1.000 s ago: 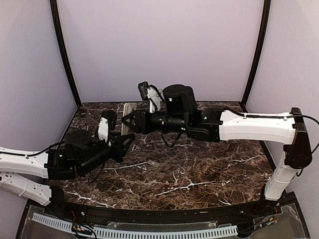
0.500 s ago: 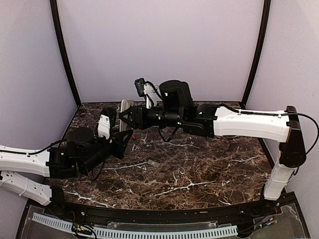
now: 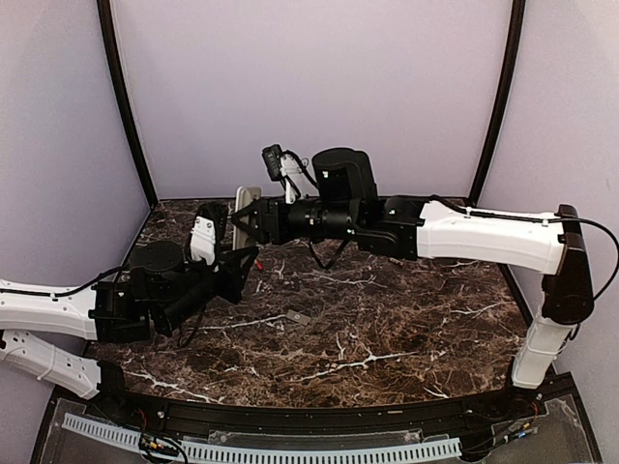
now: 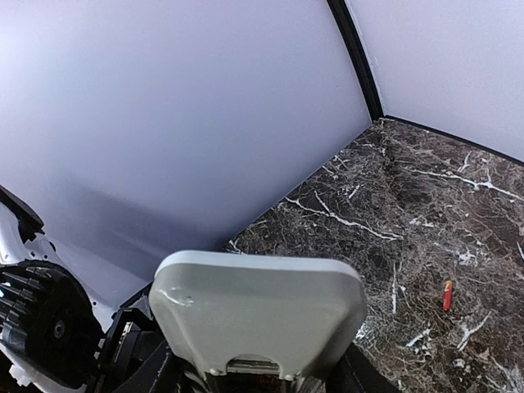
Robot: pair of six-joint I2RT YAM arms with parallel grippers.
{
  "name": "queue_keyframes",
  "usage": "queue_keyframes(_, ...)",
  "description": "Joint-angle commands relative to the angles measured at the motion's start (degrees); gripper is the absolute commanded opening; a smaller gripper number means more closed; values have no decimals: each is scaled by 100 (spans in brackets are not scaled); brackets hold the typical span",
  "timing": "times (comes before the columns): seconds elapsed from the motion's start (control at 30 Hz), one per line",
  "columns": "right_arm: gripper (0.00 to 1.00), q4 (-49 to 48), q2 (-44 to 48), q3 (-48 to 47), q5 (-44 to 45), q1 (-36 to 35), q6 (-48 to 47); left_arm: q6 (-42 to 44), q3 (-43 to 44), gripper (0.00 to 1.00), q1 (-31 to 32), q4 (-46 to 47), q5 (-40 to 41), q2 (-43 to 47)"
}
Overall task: Load the batteries into the remote control
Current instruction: Pick up the center of the board.
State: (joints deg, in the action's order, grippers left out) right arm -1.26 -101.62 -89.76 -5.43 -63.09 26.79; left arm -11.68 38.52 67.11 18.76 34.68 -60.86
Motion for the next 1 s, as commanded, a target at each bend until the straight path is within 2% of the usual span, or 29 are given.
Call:
queue_keyframes(0.0, 55, -25, 22, 120, 174, 16, -59, 286, 238, 0, 94, -112, -236, -1)
queue_keyframes(0.1, 62, -24, 8, 163, 167, 16, -2, 236, 244, 0, 94, -110, -218, -5)
queue_keyframes(0.23, 64, -88, -16, 186, 147, 12, 54, 140, 212, 0, 95, -118, -196, 4)
queue_keyframes(0.37, 44, -236, 12, 296, 183, 12, 81, 139, 200, 0, 97, -143, -191, 16)
queue_keyframes(0.5, 34, -268, 28, 337, 28, 34, -8, 144, 176, 0, 92, -133, -211, 34)
queue_keyframes(0.67, 27, -419, 151, 513, -760, 272, -155, 16, -50, 2, 98, 98, -477, 115)
queue_keyframes(0.73, 26, -350, 197, 569, -952, 425, -167, -89, -137, 21, 99, 167, -593, 152)
queue_keyframes(0.77, 26, -234, 230, 573, -948, 470, -203, -150, -158, 37, 95, 144, -607, 161)
queue_keyframes(0.83, 24, 51, 284, 585, -830, 553, -302, -213, -159, 56, 92, -28, -577, 178)
queue_keyframes(0.9, 24, 349, 385, 645, -687, 660, -365, -246, -131, 66, 92, -207, -538, 214)
queue_keyframes(0.97, 24, 646, 495, 744, -572, 812, -407, -282, -157, 72, 98, -322, -528, 305)
